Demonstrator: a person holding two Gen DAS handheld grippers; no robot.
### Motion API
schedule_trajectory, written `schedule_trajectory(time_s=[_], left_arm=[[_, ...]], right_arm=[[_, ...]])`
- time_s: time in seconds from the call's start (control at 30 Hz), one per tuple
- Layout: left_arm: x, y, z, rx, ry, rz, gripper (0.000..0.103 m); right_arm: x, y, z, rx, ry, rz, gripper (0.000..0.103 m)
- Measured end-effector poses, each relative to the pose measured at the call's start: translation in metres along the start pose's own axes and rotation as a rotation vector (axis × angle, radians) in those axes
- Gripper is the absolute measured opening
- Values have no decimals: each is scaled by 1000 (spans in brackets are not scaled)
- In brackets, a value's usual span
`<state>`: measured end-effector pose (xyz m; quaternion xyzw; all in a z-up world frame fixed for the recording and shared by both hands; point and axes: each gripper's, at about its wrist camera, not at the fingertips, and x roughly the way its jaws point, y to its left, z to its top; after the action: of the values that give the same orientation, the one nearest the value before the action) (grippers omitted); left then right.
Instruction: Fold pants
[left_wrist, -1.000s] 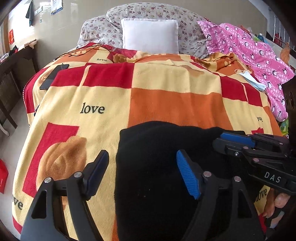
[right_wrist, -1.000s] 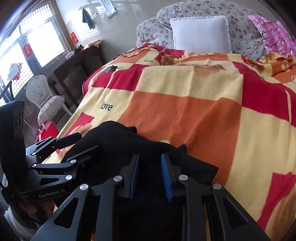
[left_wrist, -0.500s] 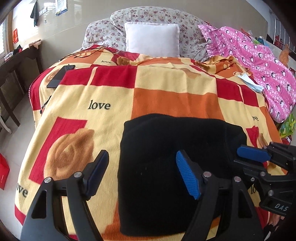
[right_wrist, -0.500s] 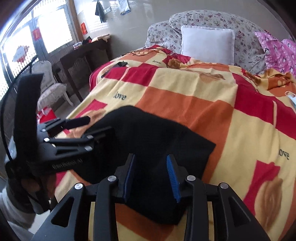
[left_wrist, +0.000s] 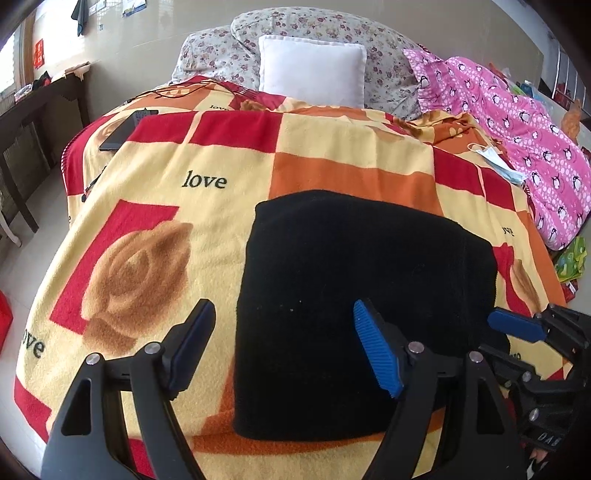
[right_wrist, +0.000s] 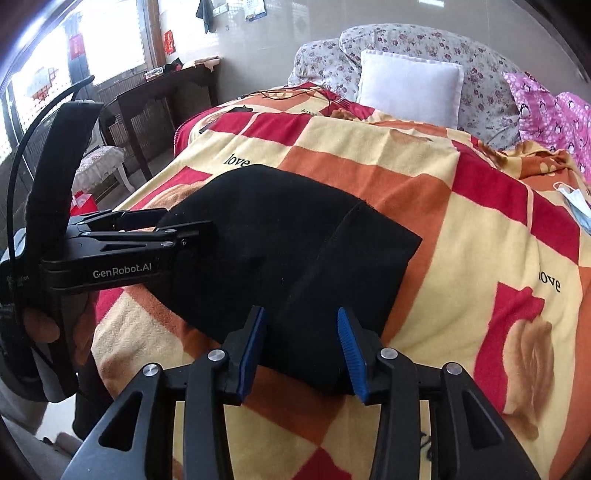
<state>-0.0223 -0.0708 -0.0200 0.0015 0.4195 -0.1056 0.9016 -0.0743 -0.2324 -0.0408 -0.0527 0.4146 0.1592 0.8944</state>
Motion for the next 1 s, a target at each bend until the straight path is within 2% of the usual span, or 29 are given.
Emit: schedule_trajectory(time_s=[0.1, 0.17, 0.2, 0.37, 0.43, 0.57, 0.77, 0.93, 1.0], left_arm=[[-5, 2, 2, 4, -4, 9, 77], [-7, 6, 4, -9, -3, 6, 77], [-7, 9, 5, -16, -3, 3, 77], [-2, 19, 8, -64, 13, -29, 80], [-1, 18, 7, -65, 14, -31, 82], [8, 15, 2, -56, 27, -36, 85], [9, 20, 6, -82, 35, -67, 86], [10, 37, 10, -146, 49, -123, 86], [12, 42, 11, -161, 53, -124, 86]], right_arm=[[-10, -5, 4, 18, -10, 9, 43], [-15, -12, 6, 57, -22, 35, 56], [-15, -16, 6, 80, -28, 43, 58], [-5, -31, 5, 169, -19, 93, 59], [-2, -28, 5, 155, -14, 78, 60], [10, -22, -2, 113, 29, 32, 69], [9, -39, -1, 178, 20, 106, 69], [14, -53, 4, 248, 0, 168, 72], [18, -57, 6, 270, -1, 180, 73]])
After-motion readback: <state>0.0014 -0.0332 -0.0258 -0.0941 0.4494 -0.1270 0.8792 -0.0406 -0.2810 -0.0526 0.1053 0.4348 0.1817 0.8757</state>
